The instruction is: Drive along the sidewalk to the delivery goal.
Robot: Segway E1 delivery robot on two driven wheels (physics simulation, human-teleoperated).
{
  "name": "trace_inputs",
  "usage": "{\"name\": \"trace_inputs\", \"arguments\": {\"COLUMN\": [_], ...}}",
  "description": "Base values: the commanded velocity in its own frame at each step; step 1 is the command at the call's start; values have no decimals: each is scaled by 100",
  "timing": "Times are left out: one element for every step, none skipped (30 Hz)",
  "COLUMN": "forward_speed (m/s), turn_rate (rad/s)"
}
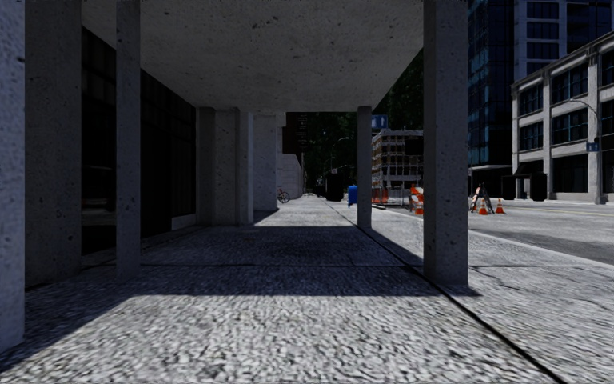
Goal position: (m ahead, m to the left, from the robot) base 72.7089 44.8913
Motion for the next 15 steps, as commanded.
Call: {"name": "trace_inputs", "arguments": {"forward_speed": [200, 200, 200, 200, 200, 200, 200, 200, 200, 200, 200, 200, 200, 200, 200], "turn_rate": [0, 0, 0, 0, 0, 0, 0, 0, 0, 0, 0, 0, 0, 0, 0]}}
